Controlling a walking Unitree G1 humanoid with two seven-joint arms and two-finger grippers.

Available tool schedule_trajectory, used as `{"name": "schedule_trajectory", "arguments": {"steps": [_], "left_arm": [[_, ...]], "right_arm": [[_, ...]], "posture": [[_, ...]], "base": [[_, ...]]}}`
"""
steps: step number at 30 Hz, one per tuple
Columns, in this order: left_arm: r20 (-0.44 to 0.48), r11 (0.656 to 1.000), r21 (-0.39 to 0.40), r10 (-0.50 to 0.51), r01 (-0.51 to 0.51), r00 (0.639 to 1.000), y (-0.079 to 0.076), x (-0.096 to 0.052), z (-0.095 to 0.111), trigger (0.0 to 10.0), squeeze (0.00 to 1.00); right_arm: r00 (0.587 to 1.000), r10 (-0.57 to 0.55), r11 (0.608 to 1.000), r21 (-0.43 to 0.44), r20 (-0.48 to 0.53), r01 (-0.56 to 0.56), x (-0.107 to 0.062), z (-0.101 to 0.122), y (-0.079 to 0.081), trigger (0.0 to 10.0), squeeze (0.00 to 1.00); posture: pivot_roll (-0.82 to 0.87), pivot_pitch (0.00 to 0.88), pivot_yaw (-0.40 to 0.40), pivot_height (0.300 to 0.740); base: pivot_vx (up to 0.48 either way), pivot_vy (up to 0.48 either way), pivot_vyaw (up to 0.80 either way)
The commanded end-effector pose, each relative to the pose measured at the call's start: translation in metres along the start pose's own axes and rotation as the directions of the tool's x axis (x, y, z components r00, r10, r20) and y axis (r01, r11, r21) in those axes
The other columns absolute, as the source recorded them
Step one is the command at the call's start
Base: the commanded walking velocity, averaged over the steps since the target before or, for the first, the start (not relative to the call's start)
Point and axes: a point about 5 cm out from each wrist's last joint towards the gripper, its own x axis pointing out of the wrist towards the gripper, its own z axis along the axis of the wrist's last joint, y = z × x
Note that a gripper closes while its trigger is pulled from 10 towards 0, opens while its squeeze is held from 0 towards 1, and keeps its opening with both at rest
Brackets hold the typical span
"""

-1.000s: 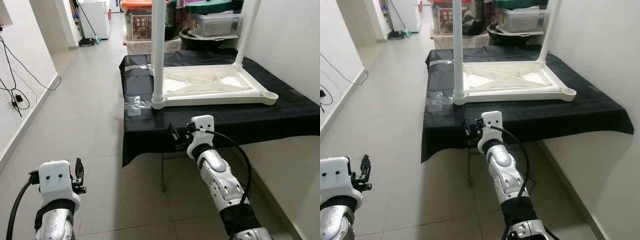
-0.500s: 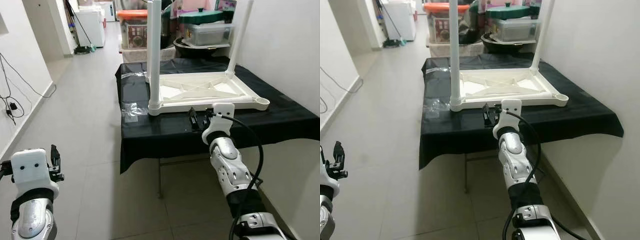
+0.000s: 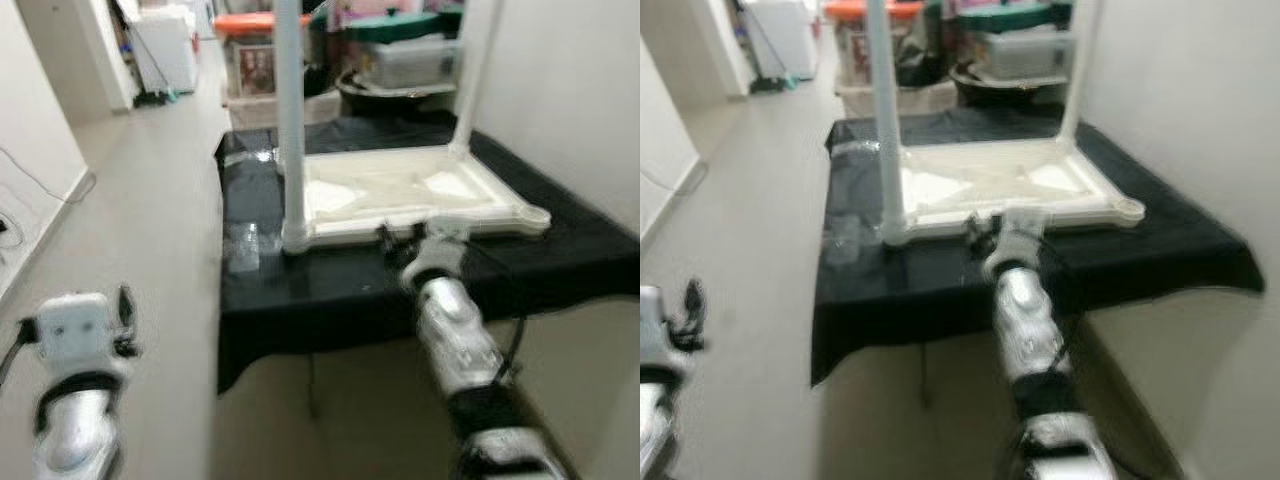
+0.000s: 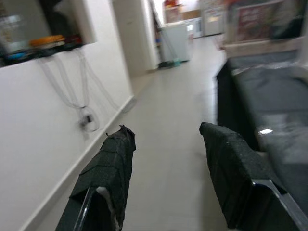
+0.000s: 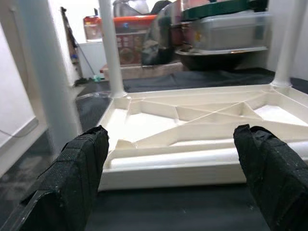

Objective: Building children table

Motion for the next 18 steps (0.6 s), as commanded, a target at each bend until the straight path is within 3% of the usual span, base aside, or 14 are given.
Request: {"name": "schedule_trajectory", "arguments": {"steps": [1,18], "left_arm": [[0.003,1.000,0.007,-0.004,0.004,1.000,-0.0004,-0.0001,0.0006,10.0,0.00],[-0.002,1.000,0.012,0.004,-0.004,1.000,0.0003,-0.0007,-0.0017,10.0,0.00]], "right_arm": [[0.999,-0.031,0.999,-0.008,-0.010,0.031,-0.0008,-0.0033,-0.0098,10.0,0.00],[0.999,-0.030,0.999,-0.017,-0.017,0.030,-0.0008,-0.0052,-0.0106,10.0,0.00]], "posture": [[0.04,0.050,-0.018,0.740],[0.04,0.043,-0.015,0.740]], "base": [[0.345,0.000,0.00],[0.347,0.000,0.00]]}}
